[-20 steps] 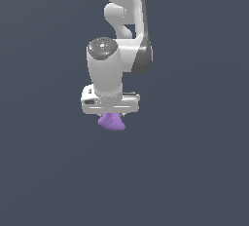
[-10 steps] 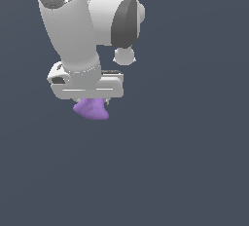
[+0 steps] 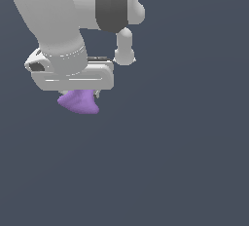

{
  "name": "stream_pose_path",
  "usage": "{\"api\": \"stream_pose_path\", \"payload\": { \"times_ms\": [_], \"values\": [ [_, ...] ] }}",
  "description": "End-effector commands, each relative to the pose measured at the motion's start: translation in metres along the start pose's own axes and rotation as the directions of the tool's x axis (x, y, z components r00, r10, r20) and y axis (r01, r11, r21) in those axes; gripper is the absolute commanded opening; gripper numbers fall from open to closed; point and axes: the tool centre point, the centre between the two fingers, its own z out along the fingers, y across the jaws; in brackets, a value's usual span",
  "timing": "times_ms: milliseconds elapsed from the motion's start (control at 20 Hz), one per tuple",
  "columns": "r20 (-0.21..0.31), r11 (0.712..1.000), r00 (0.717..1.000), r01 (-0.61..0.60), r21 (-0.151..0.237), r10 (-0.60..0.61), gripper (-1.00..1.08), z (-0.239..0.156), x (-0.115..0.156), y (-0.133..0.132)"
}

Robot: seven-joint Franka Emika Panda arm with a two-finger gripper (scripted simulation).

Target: Pick up the object and move it to a goal position.

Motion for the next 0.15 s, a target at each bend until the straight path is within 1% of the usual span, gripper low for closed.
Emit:
{"api": "stream_pose_path", "payload": {
  "times_ms": [0, 100],
  "values": [
    [0.001, 1.000, 1.000, 0.001, 0.000, -0.001, -1.00, -0.0038, 0.0007, 0.0020],
    [0.001, 1.000, 1.000, 0.001, 0.000, -0.001, -1.00, -0.0045, 0.0009, 0.0025]
  ]
}}
